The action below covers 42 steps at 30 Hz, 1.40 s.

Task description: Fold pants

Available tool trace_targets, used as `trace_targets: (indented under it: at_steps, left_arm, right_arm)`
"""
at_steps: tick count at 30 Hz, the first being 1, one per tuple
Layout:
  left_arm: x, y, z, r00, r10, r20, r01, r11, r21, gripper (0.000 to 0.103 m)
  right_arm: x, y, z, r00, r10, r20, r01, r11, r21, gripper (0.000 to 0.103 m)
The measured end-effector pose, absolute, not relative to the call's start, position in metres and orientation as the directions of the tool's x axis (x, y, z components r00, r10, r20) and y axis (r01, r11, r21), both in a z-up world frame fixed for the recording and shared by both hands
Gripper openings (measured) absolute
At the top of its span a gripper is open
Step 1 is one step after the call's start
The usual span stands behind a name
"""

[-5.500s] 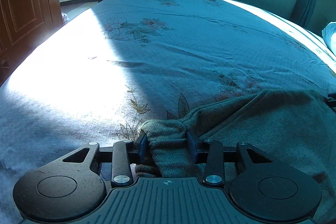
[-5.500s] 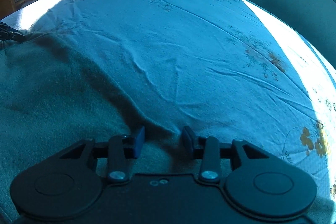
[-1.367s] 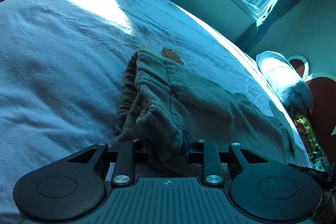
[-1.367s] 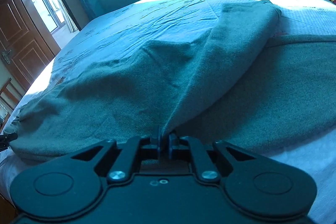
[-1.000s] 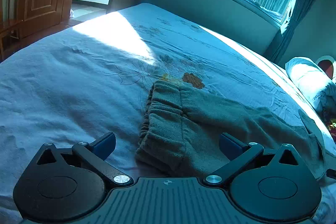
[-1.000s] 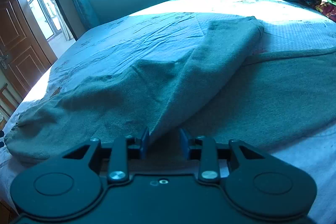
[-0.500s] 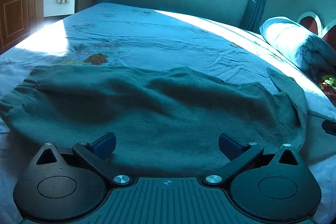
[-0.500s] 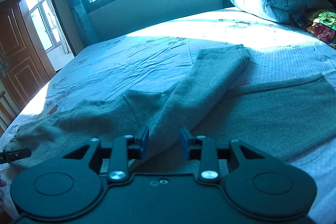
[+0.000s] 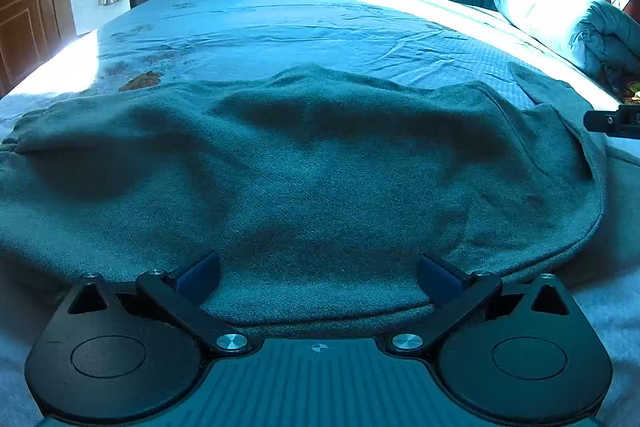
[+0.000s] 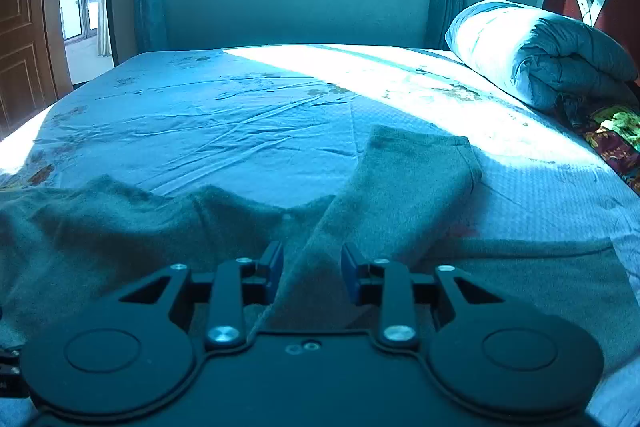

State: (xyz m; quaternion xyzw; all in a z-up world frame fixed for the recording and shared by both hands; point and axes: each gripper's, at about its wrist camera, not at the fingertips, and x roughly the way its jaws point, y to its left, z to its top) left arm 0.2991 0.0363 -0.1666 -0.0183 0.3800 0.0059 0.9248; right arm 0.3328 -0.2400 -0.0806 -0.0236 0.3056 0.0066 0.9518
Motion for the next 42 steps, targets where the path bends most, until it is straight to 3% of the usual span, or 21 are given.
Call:
trace_targets:
  at_steps: [3, 5, 6, 7, 16, 19, 22, 24, 27, 31, 35, 37, 39, 41, 42]
  left_arm:
    - [0.303, 0.036, -0.166, 0.707, -0.004, -0.707, -0.027, 0.999, -0.033, 0.103]
    - [0.304, 0.035, -0.166, 0.707, -0.001, -0.708, -0.029, 0.999, -0.030, 0.103]
    - [0.304, 0.034, -0.167, 0.708, 0.001, -0.707, -0.028, 0.999, -0.027, 0.103]
    - [0.304, 0.034, -0.167, 0.708, 0.001, -0.706, -0.027, 0.999, -0.026, 0.103]
    - [0.302, 0.041, -0.163, 0.720, -0.012, -0.694, -0.043, 0.997, -0.061, 0.103]
    - [0.302, 0.042, -0.163, 0.722, -0.001, -0.692, -0.050, 0.997, -0.054, 0.103]
    - [0.303, 0.040, -0.164, 0.718, 0.011, -0.696, -0.045, 0.998, -0.031, 0.103]
    - [0.303, 0.039, -0.163, 0.720, 0.015, -0.694, -0.052, 0.998, -0.032, 0.103]
    - [0.305, 0.037, -0.163, 0.724, 0.031, -0.690, -0.071, 0.997, -0.029, 0.103]
    - [0.307, 0.035, -0.164, 0.727, 0.060, -0.685, -0.115, 0.993, -0.035, 0.103]
    - [0.309, 0.039, -0.163, 0.726, 0.086, -0.683, -0.156, 0.987, -0.041, 0.103]
    - [0.312, 0.039, -0.164, 0.721, 0.090, -0.687, -0.155, 0.987, -0.033, 0.103]
    - [0.313, 0.038, -0.165, 0.717, 0.092, -0.691, -0.149, 0.989, -0.023, 0.103]
    - [0.314, 0.038, -0.165, 0.716, 0.095, -0.691, -0.146, 0.989, -0.015, 0.103]
    - [0.314, 0.037, -0.166, 0.716, 0.097, -0.692, -0.145, 0.989, -0.010, 0.103]
  right_arm:
    - [0.368, -0.235, -0.084, 0.799, -0.069, -0.597, -0.024, 0.989, -0.146, 0.038]
    - [0.387, -0.237, -0.092, 0.765, -0.088, -0.637, -0.037, 0.983, -0.181, 0.035]
    - [0.395, -0.240, -0.096, 0.733, -0.097, -0.674, -0.046, 0.981, -0.190, 0.021]
    - [0.397, -0.247, -0.098, 0.715, -0.078, -0.695, -0.047, 0.986, -0.160, 0.000]
    - [0.305, -0.319, -0.076, 0.786, -0.054, -0.615, 0.101, 0.994, 0.043, 0.000]
    - [0.265, -0.345, -0.090, 0.758, -0.061, -0.650, 0.182, 0.976, 0.121, 0.000]
    - [0.239, -0.361, -0.114, 0.681, -0.108, -0.724, 0.264, 0.959, 0.105, 0.000]
    - [0.226, -0.361, -0.113, 0.707, -0.113, -0.698, 0.239, 0.967, 0.086, 0.000]
    - [0.230, -0.340, -0.095, 0.780, -0.115, -0.615, 0.136, 0.991, -0.013, 0.010]
    - [0.269, -0.318, -0.085, 0.806, -0.093, -0.585, 0.042, 0.994, -0.100, 0.007]
    - [0.308, -0.298, -0.098, 0.793, -0.177, -0.583, -0.001, 0.957, -0.291, 0.009]
    - [0.324, -0.290, -0.105, 0.790, -0.196, -0.581, -0.039, 0.930, -0.367, 0.025]
    - [0.340, -0.284, -0.115, 0.776, -0.231, -0.587, -0.078, 0.888, -0.453, 0.032]
    - [0.348, -0.286, -0.119, 0.778, -0.217, -0.590, -0.103, 0.882, -0.460, 0.019]
    - [0.353, -0.291, -0.119, 0.759, -0.216, -0.614, -0.100, 0.894, -0.438, 0.000]
